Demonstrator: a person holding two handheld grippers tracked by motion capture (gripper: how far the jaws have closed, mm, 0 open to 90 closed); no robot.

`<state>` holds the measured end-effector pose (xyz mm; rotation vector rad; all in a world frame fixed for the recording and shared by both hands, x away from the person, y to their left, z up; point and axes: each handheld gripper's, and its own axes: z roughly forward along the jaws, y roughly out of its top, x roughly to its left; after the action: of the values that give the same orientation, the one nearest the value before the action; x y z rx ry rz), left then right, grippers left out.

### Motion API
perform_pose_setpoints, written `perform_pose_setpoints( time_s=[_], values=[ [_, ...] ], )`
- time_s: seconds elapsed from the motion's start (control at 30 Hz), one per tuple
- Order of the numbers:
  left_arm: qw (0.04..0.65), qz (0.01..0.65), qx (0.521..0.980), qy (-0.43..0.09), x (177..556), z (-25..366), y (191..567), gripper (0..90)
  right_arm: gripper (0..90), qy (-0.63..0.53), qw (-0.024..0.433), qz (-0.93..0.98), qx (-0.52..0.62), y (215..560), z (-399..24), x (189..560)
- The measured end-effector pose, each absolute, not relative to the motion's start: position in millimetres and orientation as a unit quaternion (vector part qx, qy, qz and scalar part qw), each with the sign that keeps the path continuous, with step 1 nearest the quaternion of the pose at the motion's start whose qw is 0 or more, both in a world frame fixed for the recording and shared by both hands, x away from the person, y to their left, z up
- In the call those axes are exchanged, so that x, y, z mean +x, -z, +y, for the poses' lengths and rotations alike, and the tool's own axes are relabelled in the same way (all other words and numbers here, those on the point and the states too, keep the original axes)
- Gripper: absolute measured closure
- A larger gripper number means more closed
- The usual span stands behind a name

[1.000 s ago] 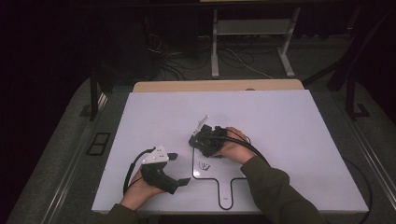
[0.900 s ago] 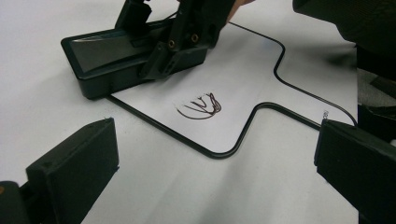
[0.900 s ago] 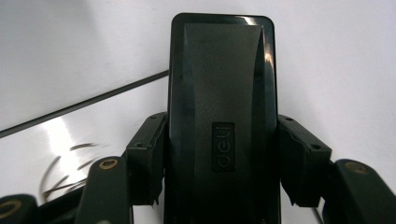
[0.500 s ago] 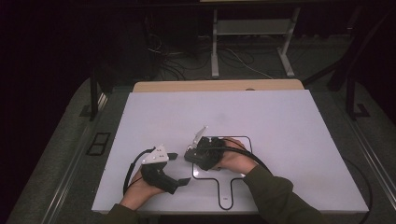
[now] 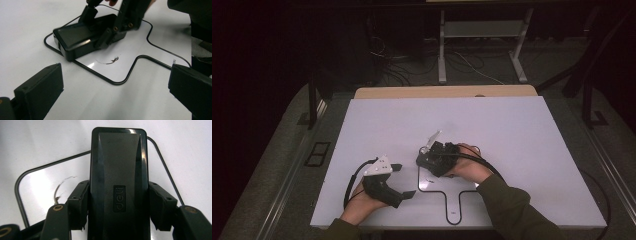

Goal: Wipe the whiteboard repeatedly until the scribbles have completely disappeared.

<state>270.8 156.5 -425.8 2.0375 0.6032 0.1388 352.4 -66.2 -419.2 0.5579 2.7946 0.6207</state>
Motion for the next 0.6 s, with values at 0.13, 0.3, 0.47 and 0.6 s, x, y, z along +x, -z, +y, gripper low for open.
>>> perform_pose_setpoints(
  time_s=[0.13, 0.3, 0.47, 0.6],
  values=[
    [0.484, 0.247, 0.837, -0.057, 272, 157, 426, 0.0, 38.8, -0.21, 0.112, 0.954, 0.18, 419, -65, 350],
    [0.484, 0.25, 0.837, -0.056, 271, 156, 426, 0.0, 38.8, -0.216, 0.089, 0.96, 0.155, 419, -59, 336],
    [0.482, 0.247, 0.838, -0.058, 271, 156, 426, 0.0, 38.8, -0.223, 0.077, 0.962, 0.139, 419, -52, 322],
    [0.485, 0.248, 0.837, -0.058, 271, 157, 426, 0.0, 38.8, -0.22, 0.09, 0.959, 0.153, 419, -54, 331]
  ],
)
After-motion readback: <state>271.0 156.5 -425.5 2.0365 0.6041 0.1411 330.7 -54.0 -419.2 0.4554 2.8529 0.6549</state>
